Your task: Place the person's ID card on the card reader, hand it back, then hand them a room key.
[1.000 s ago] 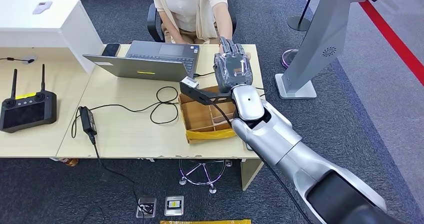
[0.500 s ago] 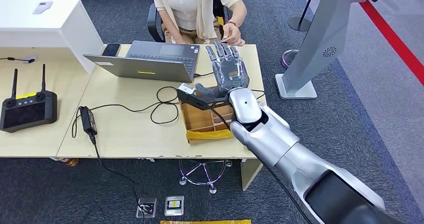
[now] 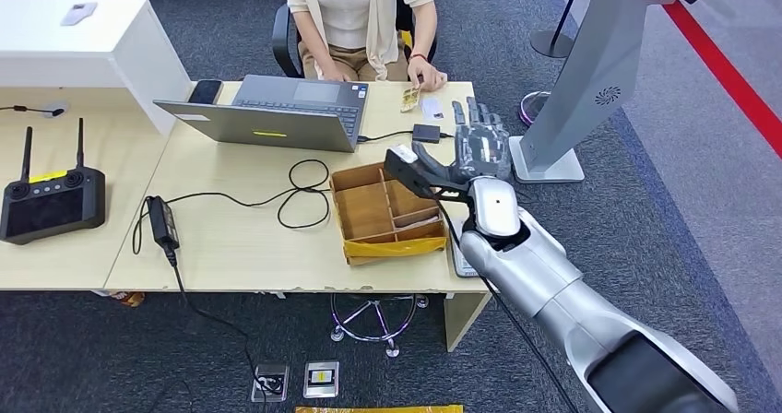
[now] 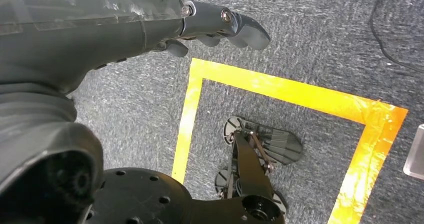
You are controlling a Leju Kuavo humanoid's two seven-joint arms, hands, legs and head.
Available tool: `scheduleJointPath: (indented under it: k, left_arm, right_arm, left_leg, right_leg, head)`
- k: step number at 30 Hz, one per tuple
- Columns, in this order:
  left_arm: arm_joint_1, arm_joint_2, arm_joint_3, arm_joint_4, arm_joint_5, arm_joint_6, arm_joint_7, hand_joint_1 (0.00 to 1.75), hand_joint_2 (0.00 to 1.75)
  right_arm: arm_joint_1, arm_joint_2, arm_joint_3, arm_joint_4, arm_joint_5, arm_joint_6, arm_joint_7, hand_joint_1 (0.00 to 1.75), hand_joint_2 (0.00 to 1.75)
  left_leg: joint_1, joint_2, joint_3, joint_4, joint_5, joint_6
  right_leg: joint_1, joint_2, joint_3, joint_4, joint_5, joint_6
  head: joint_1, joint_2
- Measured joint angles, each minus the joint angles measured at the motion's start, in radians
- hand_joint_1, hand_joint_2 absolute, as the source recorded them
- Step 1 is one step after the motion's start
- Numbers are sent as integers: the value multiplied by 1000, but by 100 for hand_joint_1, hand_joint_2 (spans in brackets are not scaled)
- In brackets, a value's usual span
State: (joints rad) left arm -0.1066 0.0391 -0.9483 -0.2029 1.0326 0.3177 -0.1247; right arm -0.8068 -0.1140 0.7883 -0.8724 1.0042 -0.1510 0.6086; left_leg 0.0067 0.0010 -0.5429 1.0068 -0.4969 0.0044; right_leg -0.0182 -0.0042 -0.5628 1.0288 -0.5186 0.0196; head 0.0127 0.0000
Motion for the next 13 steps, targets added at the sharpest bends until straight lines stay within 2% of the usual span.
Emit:
scheduleJointPath:
  k: [8,13]
  left_arm:
    - [12,2,5,3,7,3,0,0,0]
    - [14,2,6,5,12,3,-2,0,0]
  right_arm:
    - [125,-121,-122,-42,-1,-48,39,0,0]
    - [196,-184,-199,-76,-63,-108,57,0,0]
  left_leg:
    - [0,0,0,0,0,0]
    - [0,0,0,0,0,0]
  right_leg:
    - [0,0,0,0,0,0]
    - [0,-1,0,-1,0,0]
  head:
    - [0,0]
    - [0,0]
